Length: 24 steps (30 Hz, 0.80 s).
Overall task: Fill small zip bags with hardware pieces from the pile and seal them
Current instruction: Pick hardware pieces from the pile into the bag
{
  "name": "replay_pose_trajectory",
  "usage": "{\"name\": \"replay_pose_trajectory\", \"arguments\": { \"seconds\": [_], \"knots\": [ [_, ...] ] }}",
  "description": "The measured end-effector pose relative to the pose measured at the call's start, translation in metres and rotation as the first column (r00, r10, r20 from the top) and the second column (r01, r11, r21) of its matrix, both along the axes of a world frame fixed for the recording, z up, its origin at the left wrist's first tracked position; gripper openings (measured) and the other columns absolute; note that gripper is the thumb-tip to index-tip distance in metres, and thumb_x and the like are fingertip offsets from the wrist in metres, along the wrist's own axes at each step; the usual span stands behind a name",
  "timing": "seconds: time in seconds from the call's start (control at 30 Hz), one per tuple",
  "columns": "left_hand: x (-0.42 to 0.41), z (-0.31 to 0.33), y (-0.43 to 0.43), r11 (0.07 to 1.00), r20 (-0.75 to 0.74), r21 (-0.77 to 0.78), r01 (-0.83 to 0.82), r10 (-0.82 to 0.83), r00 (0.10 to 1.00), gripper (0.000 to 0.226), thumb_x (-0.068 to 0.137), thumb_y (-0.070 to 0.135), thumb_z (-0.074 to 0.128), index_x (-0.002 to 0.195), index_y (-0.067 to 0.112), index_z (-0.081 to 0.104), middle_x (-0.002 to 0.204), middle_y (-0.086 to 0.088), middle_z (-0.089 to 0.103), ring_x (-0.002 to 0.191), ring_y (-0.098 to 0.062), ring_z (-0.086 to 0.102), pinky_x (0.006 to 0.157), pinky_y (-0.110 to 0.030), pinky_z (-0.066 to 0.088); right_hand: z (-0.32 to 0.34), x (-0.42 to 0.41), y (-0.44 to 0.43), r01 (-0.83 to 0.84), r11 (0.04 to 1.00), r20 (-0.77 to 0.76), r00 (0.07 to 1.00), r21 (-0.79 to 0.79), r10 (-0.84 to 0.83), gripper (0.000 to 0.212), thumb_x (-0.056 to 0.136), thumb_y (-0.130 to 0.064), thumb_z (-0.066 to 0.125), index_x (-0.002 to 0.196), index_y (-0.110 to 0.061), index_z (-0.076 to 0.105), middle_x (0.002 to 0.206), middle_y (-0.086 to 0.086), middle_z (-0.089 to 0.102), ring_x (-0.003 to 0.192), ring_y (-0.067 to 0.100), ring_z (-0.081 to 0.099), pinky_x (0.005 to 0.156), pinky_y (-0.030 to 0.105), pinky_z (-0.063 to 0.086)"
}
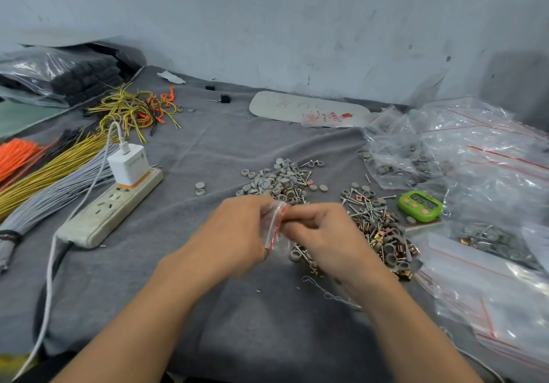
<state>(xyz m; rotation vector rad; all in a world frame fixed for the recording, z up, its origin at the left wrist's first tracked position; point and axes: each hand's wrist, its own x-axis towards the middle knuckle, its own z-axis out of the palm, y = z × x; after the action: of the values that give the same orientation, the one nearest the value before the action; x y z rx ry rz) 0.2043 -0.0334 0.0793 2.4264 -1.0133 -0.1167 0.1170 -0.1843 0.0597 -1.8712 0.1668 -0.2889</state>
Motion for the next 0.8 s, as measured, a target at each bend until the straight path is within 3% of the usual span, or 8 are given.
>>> {"name": "replay_pose_trajectory", "arguments": {
  "seconds": [0.1, 0.2, 0.27, 0.4, 0.47, 0.6, 0.73, 0.8],
  "knots": [
    [0.011, 0.004, 0.010, 0.995, -0.024, -0.074, -0.068, 0.067, 0.997, 0.038, 0.071, 0.022, 0.080, 0.105, 0.032, 0.067, 0.084, 0.011, 0.069, 0.074, 0.001, 0.062, 0.061, -0.014, 0.047, 0.004, -0.001, -0.012, 0.371, 0.917, -0.006, 0.927, -0.148, -0.376, 0.026, 0.088, -0.009, 0.066, 0.089, -0.030, 0.082, 0.084, -0.014, 0.079, 0.082, -0.003, 0.073, 0.073, 0.025, 0.054],
    [0.020, 0.010, 0.019, 0.960, -0.149, -0.242, -0.140, 0.106, 0.983, 0.054, 0.065, 0.025, 0.089, 0.111, 0.042, 0.067, 0.090, 0.020, 0.071, 0.083, 0.009, 0.064, 0.070, -0.009, 0.048, 0.003, 0.001, -0.011, 0.228, 0.773, -0.143, 0.914, -0.593, -0.379, 0.027, 0.090, -0.019, 0.068, 0.112, -0.032, 0.077, 0.105, -0.012, 0.077, 0.096, 0.008, 0.071, 0.090, 0.031, 0.057],
    [0.021, 0.012, 0.023, 0.922, -0.232, -0.339, -0.189, 0.113, 0.966, 0.060, 0.064, 0.025, 0.090, 0.115, 0.045, 0.066, 0.093, 0.022, 0.071, 0.094, 0.004, 0.067, 0.082, -0.024, 0.052, 0.003, 0.004, -0.005, 0.163, 0.710, -0.187, 0.903, -0.685, -0.387, 0.028, 0.093, -0.023, 0.065, 0.117, -0.033, 0.074, 0.110, -0.005, 0.076, 0.106, 0.021, 0.067, 0.096, 0.040, 0.056],
    [0.022, 0.012, 0.027, 0.893, -0.227, -0.388, -0.230, 0.150, 0.962, 0.056, 0.064, 0.034, 0.085, 0.113, 0.050, 0.064, 0.092, 0.019, 0.073, 0.093, 0.001, 0.068, 0.079, -0.026, 0.052, 0.004, 0.005, -0.007, 0.189, 0.667, -0.149, 0.897, -0.721, -0.415, 0.014, 0.094, -0.026, 0.066, 0.095, -0.026, 0.080, 0.085, 0.000, 0.077, 0.088, 0.026, 0.070, 0.083, 0.041, 0.058],
    [0.021, 0.012, 0.026, 0.914, -0.166, -0.340, -0.221, 0.172, 0.971, 0.058, 0.066, 0.035, 0.085, 0.116, 0.049, 0.062, 0.094, 0.015, 0.072, 0.096, -0.005, 0.068, 0.082, -0.027, 0.053, 0.000, 0.003, -0.010, 0.264, 0.682, -0.074, 0.903, -0.682, -0.423, 0.014, 0.095, -0.027, 0.066, 0.091, -0.022, 0.079, 0.077, -0.003, 0.075, 0.079, 0.022, 0.069, 0.078, 0.038, 0.057],
    [0.014, 0.013, 0.017, 0.943, -0.061, -0.263, -0.203, 0.194, 0.979, 0.064, 0.066, 0.036, 0.087, 0.123, 0.043, 0.059, 0.094, 0.023, 0.063, 0.084, 0.007, 0.056, 0.065, -0.006, 0.035, 0.002, -0.002, -0.005, 0.471, 0.774, 0.161, 0.880, -0.423, -0.447, 0.013, 0.090, -0.033, 0.073, 0.078, -0.028, 0.076, 0.059, -0.014, 0.067, 0.056, 0.005, 0.061, 0.057, 0.022, 0.048],
    [0.006, 0.012, 0.006, 0.964, -0.028, -0.221, -0.149, 0.146, 0.989, 0.067, 0.070, 0.035, 0.086, 0.129, 0.040, 0.055, 0.107, 0.017, 0.064, 0.096, -0.008, 0.058, 0.074, -0.019, 0.038, 0.014, 0.001, 0.004, 0.450, 0.892, 0.158, 0.879, 0.040, -0.450, 0.013, 0.083, -0.018, 0.078, 0.081, -0.031, 0.079, 0.067, -0.008, 0.075, 0.054, 0.003, 0.065, 0.056, 0.023, 0.051],
    [0.004, 0.011, 0.002, 0.977, -0.050, -0.185, -0.105, 0.098, 0.994, 0.075, 0.070, 0.034, 0.084, 0.137, 0.039, 0.050, 0.120, 0.013, 0.064, 0.108, -0.013, 0.060, 0.081, -0.022, 0.040, 0.018, 0.003, 0.011, 0.396, 0.911, 0.140, 0.901, 0.118, -0.410, 0.013, 0.080, -0.015, 0.081, 0.080, -0.027, 0.080, 0.067, -0.002, 0.076, 0.054, 0.009, 0.066, 0.053, 0.025, 0.052]
  ]
}}
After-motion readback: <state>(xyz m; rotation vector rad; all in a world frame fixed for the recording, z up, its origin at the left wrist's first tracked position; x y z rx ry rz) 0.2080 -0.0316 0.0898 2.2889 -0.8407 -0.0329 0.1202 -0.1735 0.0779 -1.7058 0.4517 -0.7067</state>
